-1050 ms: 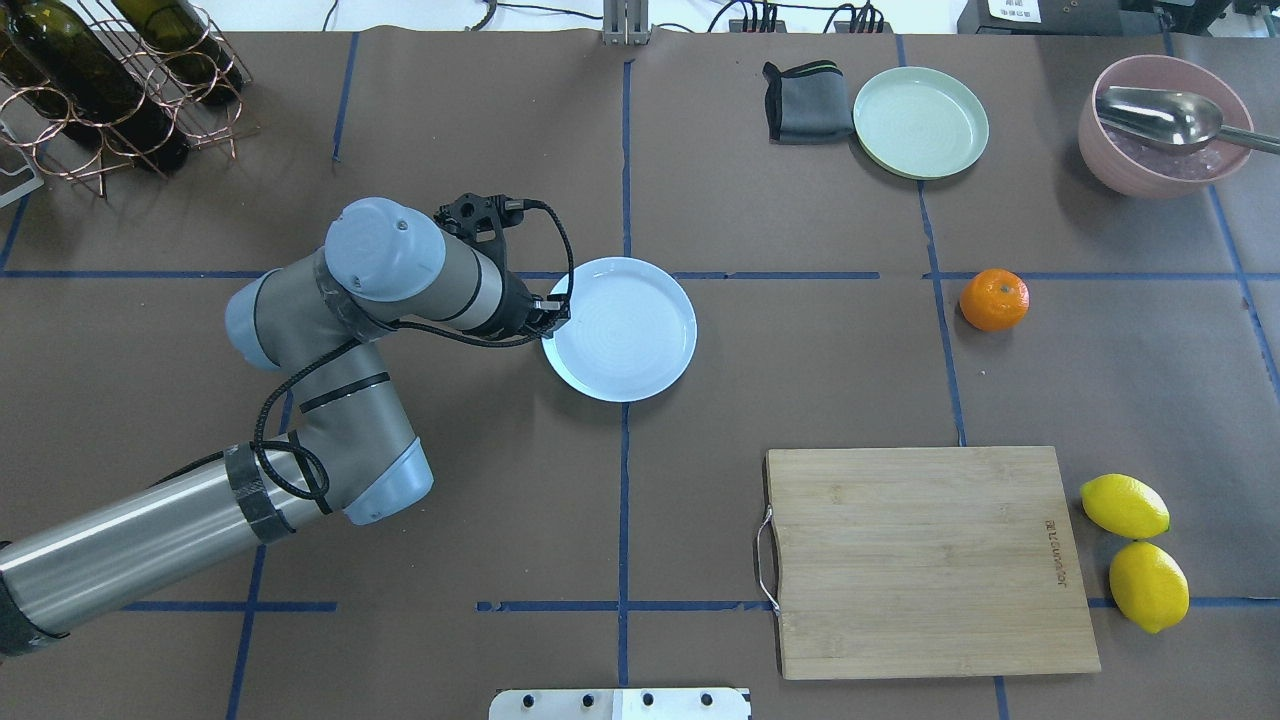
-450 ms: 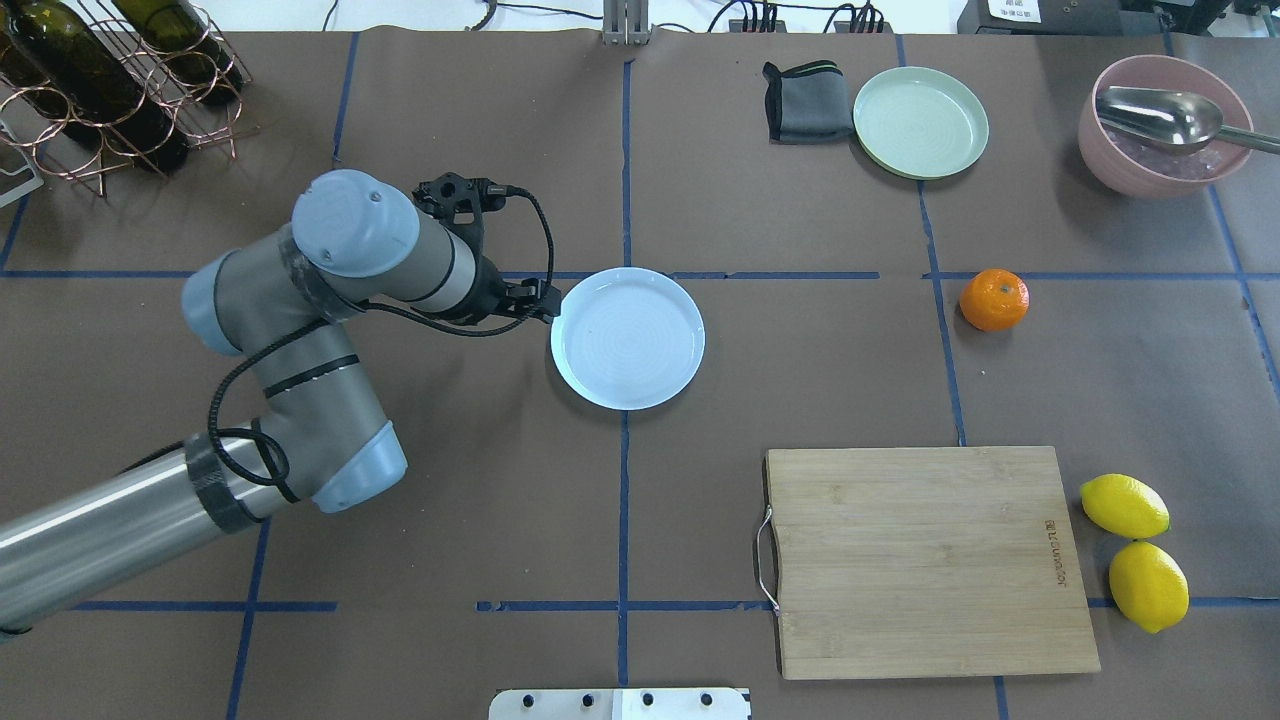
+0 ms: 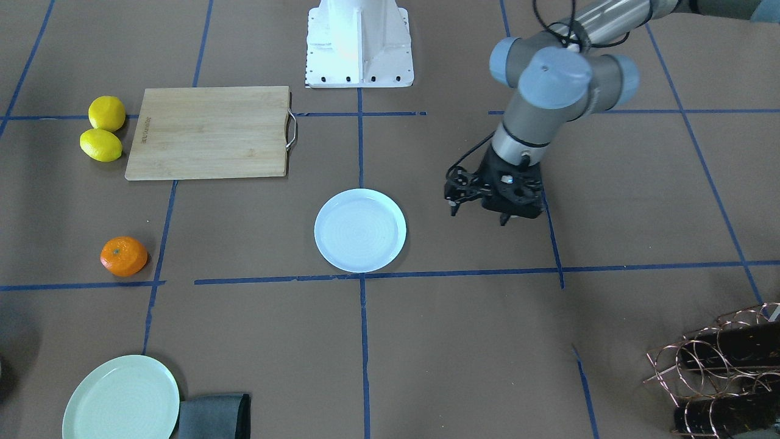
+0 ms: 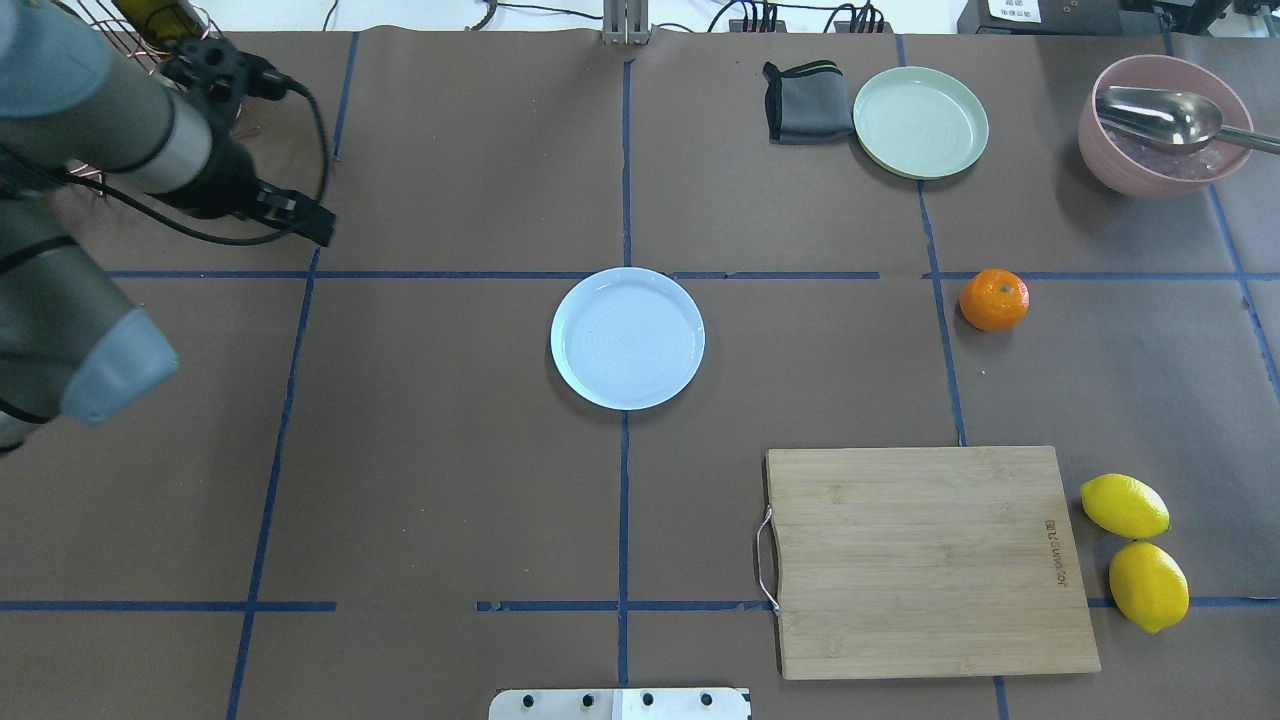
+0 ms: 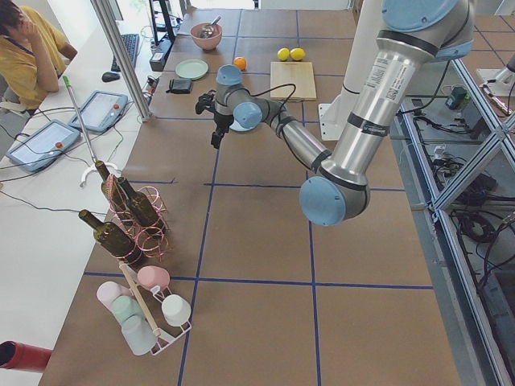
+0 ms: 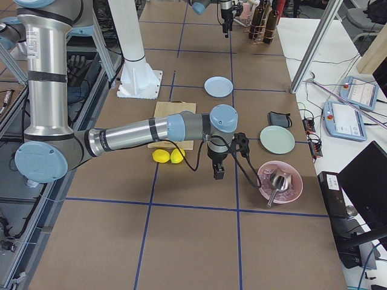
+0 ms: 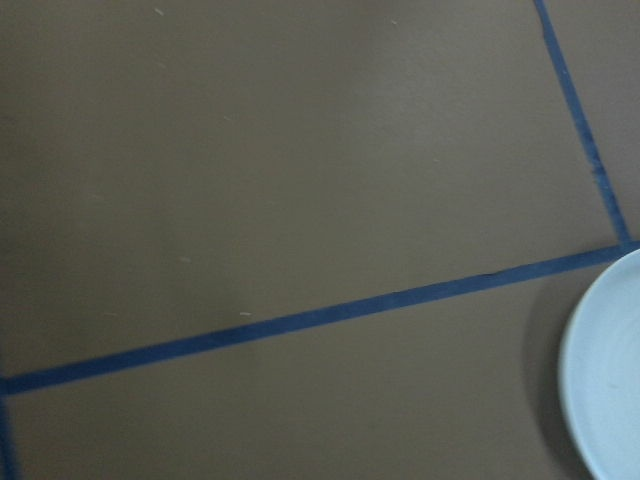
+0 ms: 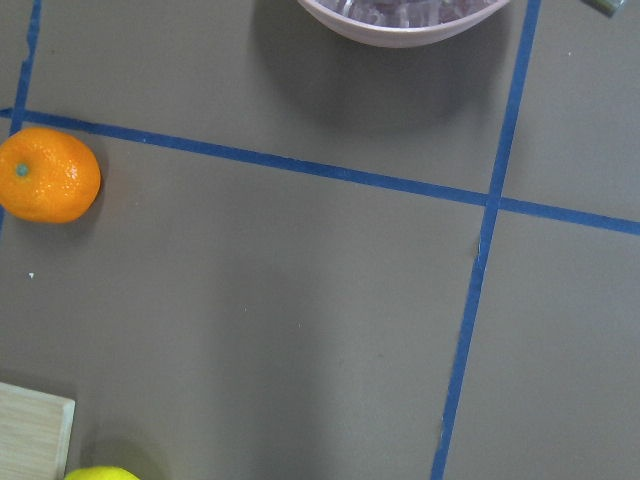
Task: Pick orange to plate
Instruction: 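Raise the left gripper away while the right gripper moves above the orange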
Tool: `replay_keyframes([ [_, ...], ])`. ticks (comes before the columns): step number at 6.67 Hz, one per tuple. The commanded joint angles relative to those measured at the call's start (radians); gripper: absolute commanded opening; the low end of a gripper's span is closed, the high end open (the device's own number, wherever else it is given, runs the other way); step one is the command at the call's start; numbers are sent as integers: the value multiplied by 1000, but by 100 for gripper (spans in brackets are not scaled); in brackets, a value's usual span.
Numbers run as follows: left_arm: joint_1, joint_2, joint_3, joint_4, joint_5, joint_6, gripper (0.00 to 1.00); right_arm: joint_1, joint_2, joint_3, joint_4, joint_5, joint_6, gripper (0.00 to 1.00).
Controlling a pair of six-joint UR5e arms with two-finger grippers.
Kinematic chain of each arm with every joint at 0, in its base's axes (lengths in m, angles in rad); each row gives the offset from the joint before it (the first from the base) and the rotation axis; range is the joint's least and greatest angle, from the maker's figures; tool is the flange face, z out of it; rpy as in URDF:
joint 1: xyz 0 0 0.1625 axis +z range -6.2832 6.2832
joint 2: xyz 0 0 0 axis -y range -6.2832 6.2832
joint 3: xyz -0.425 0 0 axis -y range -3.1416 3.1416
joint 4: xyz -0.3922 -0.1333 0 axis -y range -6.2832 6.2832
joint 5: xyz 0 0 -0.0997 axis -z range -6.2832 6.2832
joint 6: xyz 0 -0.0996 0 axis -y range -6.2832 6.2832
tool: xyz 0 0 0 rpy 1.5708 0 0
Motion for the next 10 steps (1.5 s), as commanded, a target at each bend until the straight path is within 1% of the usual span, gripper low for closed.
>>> replay_keyframes([
  [1,-326,241,-6,18,-202,462,100,-8,2,3,38,1,18,100],
  [2,-447,343,12,17,-240,488,100,-25,5,5,55,-2,88,100],
  [3,-513,402,41,12,-240,505,100,-39,6,4,111,-4,139,100],
  [4,-559,448,73,18,-240,628,100,-68,17,7,139,-4,206,100],
  [5,-560,459,84,26,-239,631,100,-122,70,8,139,-25,239,100],
  [6,-557,453,139,38,-239,631,100,-167,107,5,146,-34,262,100],
  [7,-560,457,129,31,-243,640,100,-234,141,-15,149,-69,299,100],
  [8,-560,456,116,34,-240,640,100,-335,161,-33,252,-138,466,100],
  [9,-560,456,115,35,-242,640,100,-412,163,-121,478,-221,602,100],
  [10,-560,454,115,35,-244,642,100,-477,199,-216,642,-250,714,100],
])
